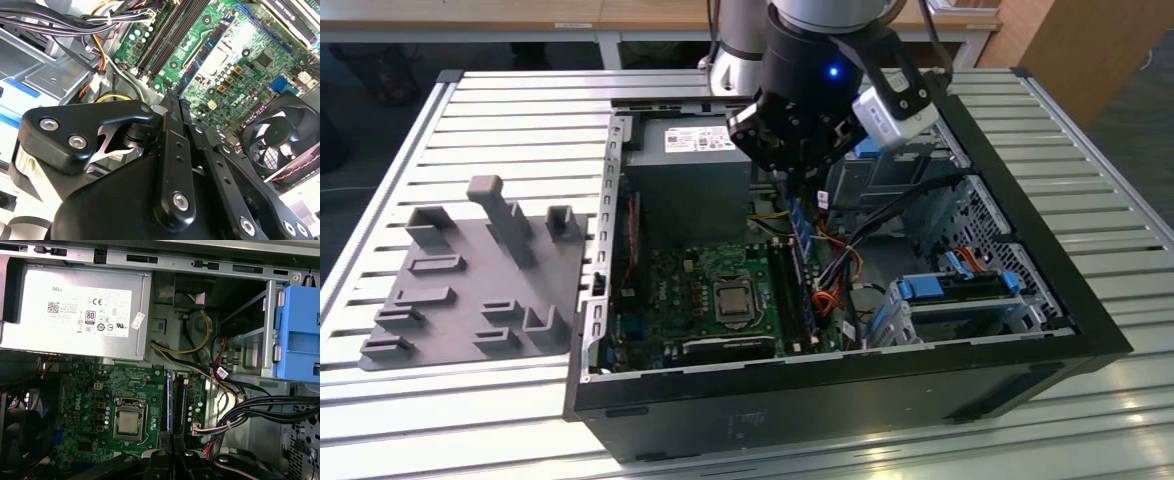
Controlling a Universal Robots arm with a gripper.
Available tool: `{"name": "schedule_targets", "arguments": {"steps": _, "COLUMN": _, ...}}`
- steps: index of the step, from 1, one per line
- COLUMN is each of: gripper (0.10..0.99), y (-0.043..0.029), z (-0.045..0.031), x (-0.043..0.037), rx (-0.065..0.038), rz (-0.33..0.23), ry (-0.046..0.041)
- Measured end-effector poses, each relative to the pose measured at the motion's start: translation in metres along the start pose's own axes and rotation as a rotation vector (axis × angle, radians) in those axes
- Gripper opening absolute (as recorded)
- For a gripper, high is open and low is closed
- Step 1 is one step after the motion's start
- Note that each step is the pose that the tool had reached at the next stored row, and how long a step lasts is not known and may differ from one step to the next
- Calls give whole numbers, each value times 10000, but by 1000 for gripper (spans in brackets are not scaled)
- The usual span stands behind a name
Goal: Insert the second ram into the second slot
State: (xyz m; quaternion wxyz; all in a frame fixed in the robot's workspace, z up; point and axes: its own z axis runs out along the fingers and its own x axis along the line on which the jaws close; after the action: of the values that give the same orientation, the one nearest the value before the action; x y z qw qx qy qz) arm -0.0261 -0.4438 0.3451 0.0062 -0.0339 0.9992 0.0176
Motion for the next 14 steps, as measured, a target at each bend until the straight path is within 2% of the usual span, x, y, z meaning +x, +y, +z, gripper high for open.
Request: {"name": "schedule_targets", "arguments": {"steps": 14, "gripper": 129, "y": -2, "z": 42, "x": 1, "rx": 0, "rz": 0, "ry": 0}}
